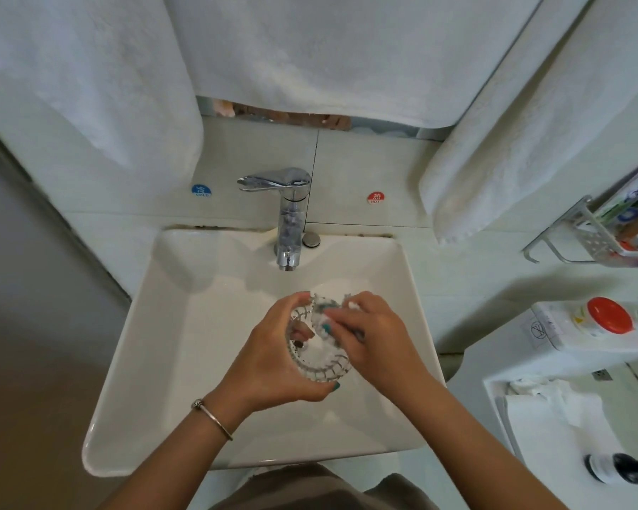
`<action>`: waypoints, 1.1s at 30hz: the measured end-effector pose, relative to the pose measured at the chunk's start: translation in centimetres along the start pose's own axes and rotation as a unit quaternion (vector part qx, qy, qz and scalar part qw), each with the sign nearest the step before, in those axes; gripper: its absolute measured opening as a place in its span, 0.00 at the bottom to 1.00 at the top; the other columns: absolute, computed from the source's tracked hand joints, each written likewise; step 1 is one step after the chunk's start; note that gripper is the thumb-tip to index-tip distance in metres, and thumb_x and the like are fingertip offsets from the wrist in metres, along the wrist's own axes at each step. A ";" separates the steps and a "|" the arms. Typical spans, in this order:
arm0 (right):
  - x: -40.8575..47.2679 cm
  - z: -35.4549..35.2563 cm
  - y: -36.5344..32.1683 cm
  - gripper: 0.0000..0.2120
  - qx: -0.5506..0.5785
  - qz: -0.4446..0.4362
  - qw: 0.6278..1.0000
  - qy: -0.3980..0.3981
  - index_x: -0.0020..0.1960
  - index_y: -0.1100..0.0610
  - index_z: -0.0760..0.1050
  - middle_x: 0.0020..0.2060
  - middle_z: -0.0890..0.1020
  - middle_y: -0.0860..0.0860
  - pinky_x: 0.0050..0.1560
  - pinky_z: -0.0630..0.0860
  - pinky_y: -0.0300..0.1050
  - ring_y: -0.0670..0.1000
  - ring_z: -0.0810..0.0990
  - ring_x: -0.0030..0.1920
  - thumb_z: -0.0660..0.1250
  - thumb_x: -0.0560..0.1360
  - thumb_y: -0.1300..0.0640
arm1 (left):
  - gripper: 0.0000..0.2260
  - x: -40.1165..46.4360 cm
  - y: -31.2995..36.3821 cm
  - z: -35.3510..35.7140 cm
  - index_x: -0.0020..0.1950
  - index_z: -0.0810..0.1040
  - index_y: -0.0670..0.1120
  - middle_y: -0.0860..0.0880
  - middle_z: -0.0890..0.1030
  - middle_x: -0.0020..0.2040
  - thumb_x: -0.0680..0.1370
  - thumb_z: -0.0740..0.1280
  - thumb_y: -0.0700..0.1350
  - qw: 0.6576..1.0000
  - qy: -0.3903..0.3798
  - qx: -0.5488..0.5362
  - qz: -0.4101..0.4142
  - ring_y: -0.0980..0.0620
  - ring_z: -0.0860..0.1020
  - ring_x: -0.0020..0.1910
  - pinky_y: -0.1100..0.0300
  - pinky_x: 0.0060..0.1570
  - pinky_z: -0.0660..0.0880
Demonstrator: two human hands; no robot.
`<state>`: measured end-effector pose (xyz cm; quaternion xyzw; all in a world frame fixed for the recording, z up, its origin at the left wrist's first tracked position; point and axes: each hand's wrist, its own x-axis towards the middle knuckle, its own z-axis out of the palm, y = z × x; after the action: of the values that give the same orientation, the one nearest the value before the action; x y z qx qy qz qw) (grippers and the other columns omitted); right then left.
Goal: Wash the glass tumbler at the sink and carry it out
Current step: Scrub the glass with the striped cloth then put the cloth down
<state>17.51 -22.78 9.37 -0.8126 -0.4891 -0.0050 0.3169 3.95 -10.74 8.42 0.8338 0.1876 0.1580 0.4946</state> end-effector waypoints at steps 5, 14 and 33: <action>0.3 0.0 -0.1 0.08 0.125 0.085 0.983 0.107 0.49 0.56 0.85 0.51 0.74 0.51 0.50 0.70 0.25 0.33 0.72 0.52 0.73 0.72 0.63 | 0.50 0.0 0.1 0.6 0.72 0.63 0.53 0.58 0.72 0.63 0.54 0.82 0.54 0.999 -0.030 0.011 0.008 0.58 0.78 0.54 0.65 0.51 0.77; 0.4 -0.6 0.7 0.17 0.256 0.213 0.943 -0.008 0.55 0.48 0.73 0.54 0.77 0.50 0.47 0.82 0.48 0.48 0.81 0.50 0.75 0.70 0.53 | 0.49 0.3 0.8 0.4 0.70 0.61 0.57 0.63 0.69 0.64 0.54 0.82 0.53 0.999 -0.038 0.005 0.019 0.66 0.73 0.59 0.75 0.53 0.71; 0.0 1.8 -2.8 0.14 0.471 0.456 0.755 -0.009 0.52 0.58 0.82 0.44 0.86 0.58 0.48 0.83 0.56 0.58 0.86 0.45 0.62 0.75 0.70 | 0.49 -0.1 0.6 2.9 0.70 0.61 0.56 0.62 0.70 0.61 0.54 0.81 0.53 0.993 0.120 -0.006 -0.019 0.66 0.73 0.56 0.78 0.52 0.70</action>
<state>14.78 -20.93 9.35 -0.6873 -0.0041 0.3788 0.6198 5.24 -13.33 7.59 0.8020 0.2601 0.2489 0.4767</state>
